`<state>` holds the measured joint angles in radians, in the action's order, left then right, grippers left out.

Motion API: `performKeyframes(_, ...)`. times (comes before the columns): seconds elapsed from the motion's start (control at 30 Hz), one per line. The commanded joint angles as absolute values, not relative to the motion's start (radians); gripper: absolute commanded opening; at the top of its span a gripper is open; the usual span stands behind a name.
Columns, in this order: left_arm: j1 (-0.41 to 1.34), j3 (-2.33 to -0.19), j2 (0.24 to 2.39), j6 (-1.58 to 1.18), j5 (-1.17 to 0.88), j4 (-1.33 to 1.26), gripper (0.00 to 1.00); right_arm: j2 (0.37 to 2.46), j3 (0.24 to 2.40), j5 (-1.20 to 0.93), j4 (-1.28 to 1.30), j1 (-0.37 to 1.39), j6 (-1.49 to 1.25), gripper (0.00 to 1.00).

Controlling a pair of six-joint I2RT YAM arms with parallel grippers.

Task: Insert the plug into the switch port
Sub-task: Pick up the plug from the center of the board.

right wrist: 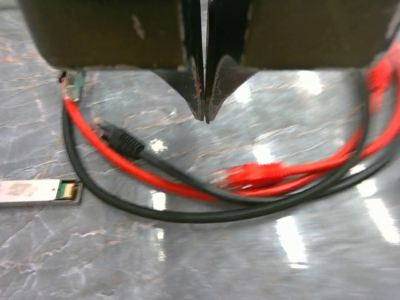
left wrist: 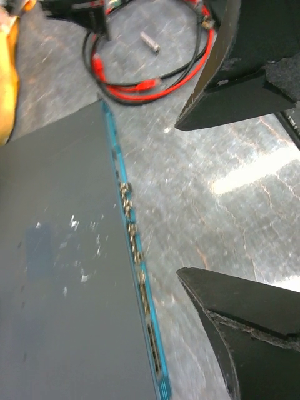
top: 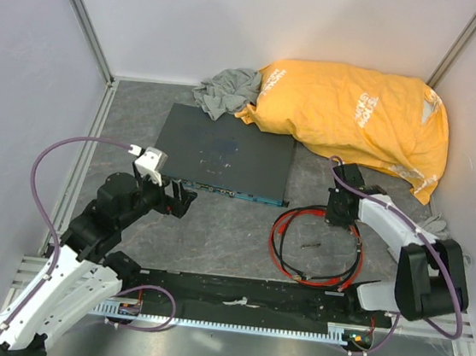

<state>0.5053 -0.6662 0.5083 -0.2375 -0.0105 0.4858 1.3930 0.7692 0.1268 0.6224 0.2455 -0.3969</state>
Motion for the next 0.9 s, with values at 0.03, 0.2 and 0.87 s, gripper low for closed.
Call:
performKeyframes(0.03,0.500,-0.663,0.600,-0.305,-0.129,0.379,0.96,1.235,0.738,0.003,0.588,0.244,-0.468,0.00)
performKeyframes(0.2,0.514,-0.687,0.730,-0.379,-0.238,0.325,0.95,1.146,0.687,-0.054,0.543,0.242,-0.495,0.05)
performKeyframes(0.87,0.693,-0.747,0.937,-0.311,-0.137,0.316,0.93,1.143,0.633,-0.040,0.699,0.248,-0.831,0.60)
